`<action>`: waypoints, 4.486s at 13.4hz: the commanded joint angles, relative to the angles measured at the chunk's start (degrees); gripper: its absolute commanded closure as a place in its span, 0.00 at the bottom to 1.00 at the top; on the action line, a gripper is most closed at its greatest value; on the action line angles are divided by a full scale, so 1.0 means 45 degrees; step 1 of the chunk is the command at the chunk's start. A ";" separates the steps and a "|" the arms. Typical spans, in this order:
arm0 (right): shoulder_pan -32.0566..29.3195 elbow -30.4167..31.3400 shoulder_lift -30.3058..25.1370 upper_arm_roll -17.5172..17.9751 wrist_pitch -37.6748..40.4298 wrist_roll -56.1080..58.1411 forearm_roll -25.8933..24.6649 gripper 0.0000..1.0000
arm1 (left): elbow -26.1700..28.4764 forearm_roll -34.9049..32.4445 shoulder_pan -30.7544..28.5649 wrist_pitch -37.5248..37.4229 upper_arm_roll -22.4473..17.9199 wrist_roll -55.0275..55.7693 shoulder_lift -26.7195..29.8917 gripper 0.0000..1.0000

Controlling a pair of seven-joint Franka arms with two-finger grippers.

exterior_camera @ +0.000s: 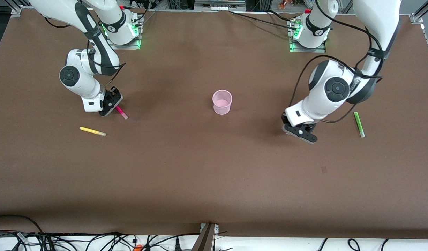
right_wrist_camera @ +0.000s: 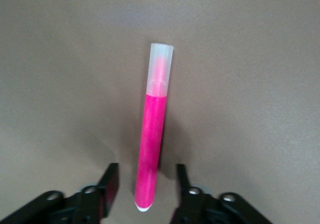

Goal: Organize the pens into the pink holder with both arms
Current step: 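Lift the blue marker with the left gripper toward the pink holder, then drop the blue marker into the holder while the right gripper lifts the pink highlighter, then carry the pink highlighter over the holder while the left gripper withdraws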

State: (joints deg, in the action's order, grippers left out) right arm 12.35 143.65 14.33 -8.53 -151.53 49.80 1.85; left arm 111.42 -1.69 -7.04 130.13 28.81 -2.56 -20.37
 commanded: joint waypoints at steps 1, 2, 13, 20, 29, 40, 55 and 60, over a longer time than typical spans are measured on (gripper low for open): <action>0.0028 0.0109 -0.0098 -0.0018 -0.0214 0.0649 0.0077 0.84 | -0.1456 0.1641 0.0062 -0.0950 0.1307 -0.0388 -0.0472 1.00; 0.0028 0.0090 -0.0118 0.0002 -0.0214 0.0942 0.0077 0.93 | -0.1749 0.2302 0.0062 -0.0892 0.1913 -0.0407 -0.0821 1.00; 0.0028 -0.3515 -0.1779 0.0432 0.5127 0.0906 -0.0176 1.00 | -0.2437 0.3148 0.1038 0.2950 0.4086 -0.8936 -0.3303 1.00; 0.0028 -0.6532 -0.1329 0.0432 0.7891 -0.0012 -0.1290 1.00 | -0.1383 0.3129 0.1135 0.3288 0.4458 -0.9138 -0.3617 1.00; 0.0009 -0.6570 -0.1329 0.0412 0.8126 -0.0188 -0.1583 1.00 | -0.1146 0.3051 0.0962 0.3093 0.4633 -0.8904 -0.3363 0.00; 0.4671 -1.0649 -0.0257 0.0451 1.2751 -0.6370 -0.3612 1.00 | -0.3720 -0.0514 -0.0816 -0.6783 0.4284 0.0212 -0.1217 0.00; 1.1355 -1.6747 0.5193 0.0451 1.4903 -1.1106 -0.5450 1.00 | -0.6015 -0.0973 0.0289 -0.8222 -0.4104 0.1039 0.2355 0.00; 1.2116 -1.6727 0.5838 0.0432 1.5059 -1.0012 -0.5624 1.00 | -0.2810 -0.0934 0.2307 -0.7339 -0.6927 0.0940 0.4817 0.00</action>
State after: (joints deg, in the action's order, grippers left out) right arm 64.92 70.47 39.07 -5.86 -85.09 2.87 -21.99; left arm 91.00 -6.85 0.42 94.25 1.14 2.10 -5.40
